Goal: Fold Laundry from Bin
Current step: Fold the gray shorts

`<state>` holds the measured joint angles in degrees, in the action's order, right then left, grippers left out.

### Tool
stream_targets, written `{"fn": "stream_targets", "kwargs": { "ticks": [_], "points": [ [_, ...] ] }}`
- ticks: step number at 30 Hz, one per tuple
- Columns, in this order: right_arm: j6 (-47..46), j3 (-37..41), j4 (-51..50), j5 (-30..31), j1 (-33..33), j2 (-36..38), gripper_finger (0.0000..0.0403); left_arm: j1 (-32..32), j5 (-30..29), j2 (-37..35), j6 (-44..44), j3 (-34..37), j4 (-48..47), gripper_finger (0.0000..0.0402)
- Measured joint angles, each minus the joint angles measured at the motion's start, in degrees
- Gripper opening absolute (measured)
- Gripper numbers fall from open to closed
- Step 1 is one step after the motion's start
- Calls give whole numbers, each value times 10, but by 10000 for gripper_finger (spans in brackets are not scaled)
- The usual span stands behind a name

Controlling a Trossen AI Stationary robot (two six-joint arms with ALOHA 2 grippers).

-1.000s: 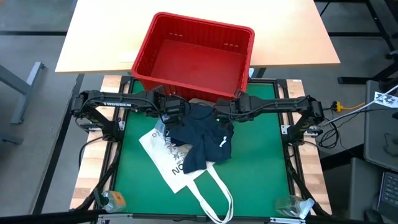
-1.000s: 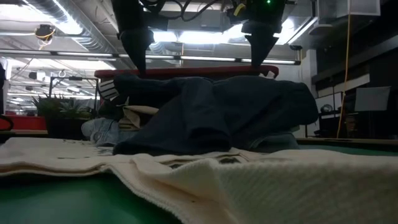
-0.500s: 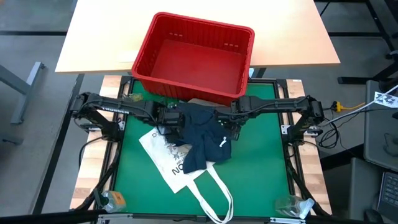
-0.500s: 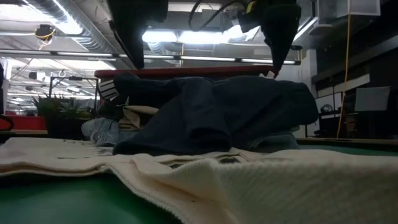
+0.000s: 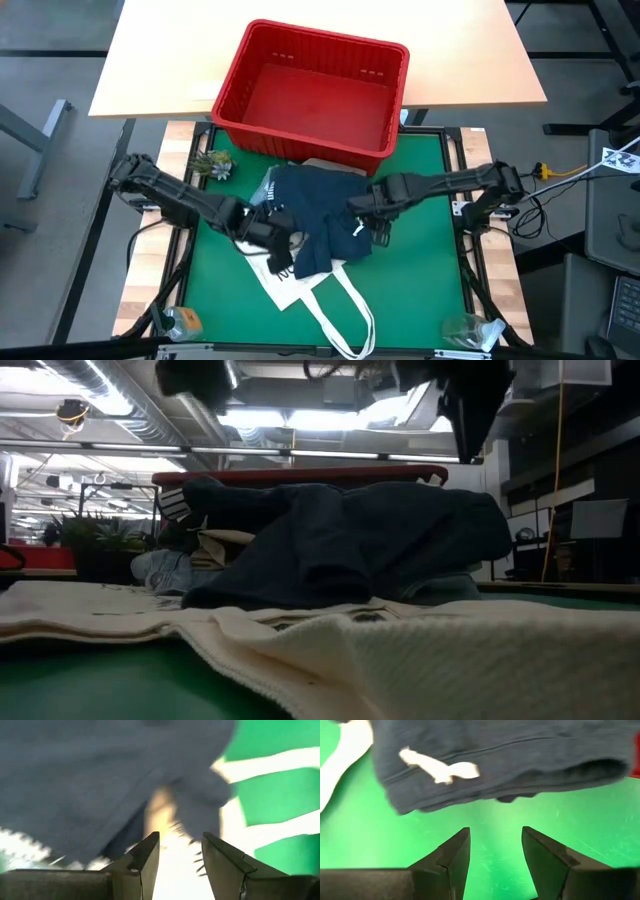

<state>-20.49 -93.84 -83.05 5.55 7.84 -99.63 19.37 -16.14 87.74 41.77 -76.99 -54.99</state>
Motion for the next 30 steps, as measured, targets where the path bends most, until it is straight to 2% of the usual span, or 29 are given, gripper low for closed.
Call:
{"fn": "stream_targets", "kwargs": {
  "ticks": [5, 11, 17, 21, 25, 30],
  "points": [
    [-23, 0, 12, 26, 54, 0, 179, 44, -29, 12, 3, -1, 133, 141],
    [-24, 0, 47, 40, 115, 0, 179, 71, -27, 81, 33, -1, 238, 141],
    [-17, 0, 95, 41, 165, 0, 179, 77, -26, 163, 111, -1, 263, 141],
    [-15, 0, 123, 70, 192, 0, 179, 72, -25, 201, 148, 0, 263, 141],
    [-15, 5, 141, 101, 209, 0, 179, 68, -26, 226, 152, 0, 264, 141],
    [-15, 28, 155, 100, 212, 0, 179, 62, -26, 253, 152, 0, 268, 141]
  ]
}}
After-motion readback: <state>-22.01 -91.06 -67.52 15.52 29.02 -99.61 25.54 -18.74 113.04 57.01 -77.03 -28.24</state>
